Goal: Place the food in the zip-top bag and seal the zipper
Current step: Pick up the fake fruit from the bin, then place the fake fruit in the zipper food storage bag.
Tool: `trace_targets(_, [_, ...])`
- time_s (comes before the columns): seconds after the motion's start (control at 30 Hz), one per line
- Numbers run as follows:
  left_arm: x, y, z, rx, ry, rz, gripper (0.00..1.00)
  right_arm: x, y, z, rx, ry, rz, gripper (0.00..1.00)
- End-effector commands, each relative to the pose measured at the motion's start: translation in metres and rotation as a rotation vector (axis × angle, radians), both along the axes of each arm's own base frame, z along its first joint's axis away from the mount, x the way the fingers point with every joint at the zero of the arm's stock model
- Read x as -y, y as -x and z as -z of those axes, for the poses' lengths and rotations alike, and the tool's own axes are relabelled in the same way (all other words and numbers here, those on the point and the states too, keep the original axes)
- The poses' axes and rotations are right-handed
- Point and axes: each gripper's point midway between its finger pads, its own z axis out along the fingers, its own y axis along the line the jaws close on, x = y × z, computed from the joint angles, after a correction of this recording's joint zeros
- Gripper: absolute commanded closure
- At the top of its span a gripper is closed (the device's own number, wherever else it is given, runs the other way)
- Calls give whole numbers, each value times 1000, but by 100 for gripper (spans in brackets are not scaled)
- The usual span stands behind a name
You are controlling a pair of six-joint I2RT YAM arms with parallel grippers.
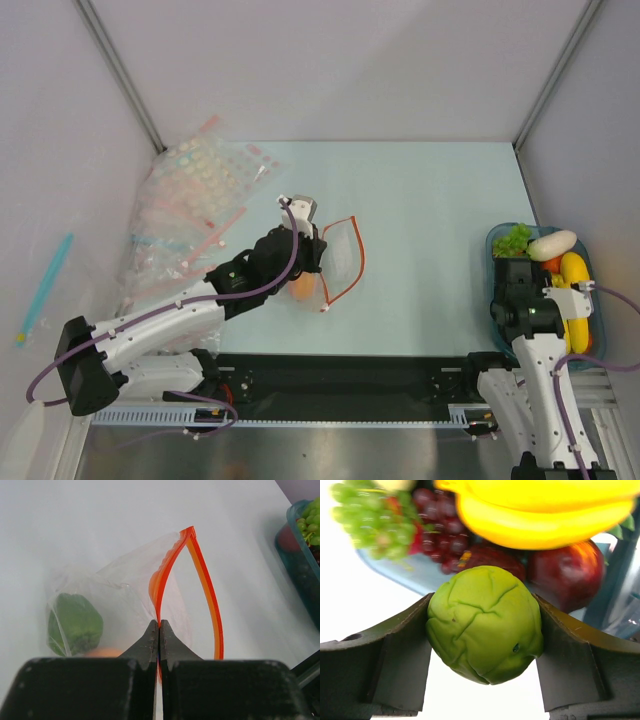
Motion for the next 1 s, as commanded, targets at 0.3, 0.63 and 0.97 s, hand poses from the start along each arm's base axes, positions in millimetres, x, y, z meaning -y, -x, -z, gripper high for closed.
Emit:
trace_targets(0.3, [11, -1, -28, 43, 60, 44, 100, -61, -78, -109, 330, 158, -687, 58])
trace_targets(0.63, [11, 2, -31, 46, 73, 56, 100, -208, -87, -173, 816, 66, -1486, 73])
trace_targets(0.97, [10, 4, -37, 52, 90, 61, 100, -337, -74, -177, 845, 175, -1836, 69])
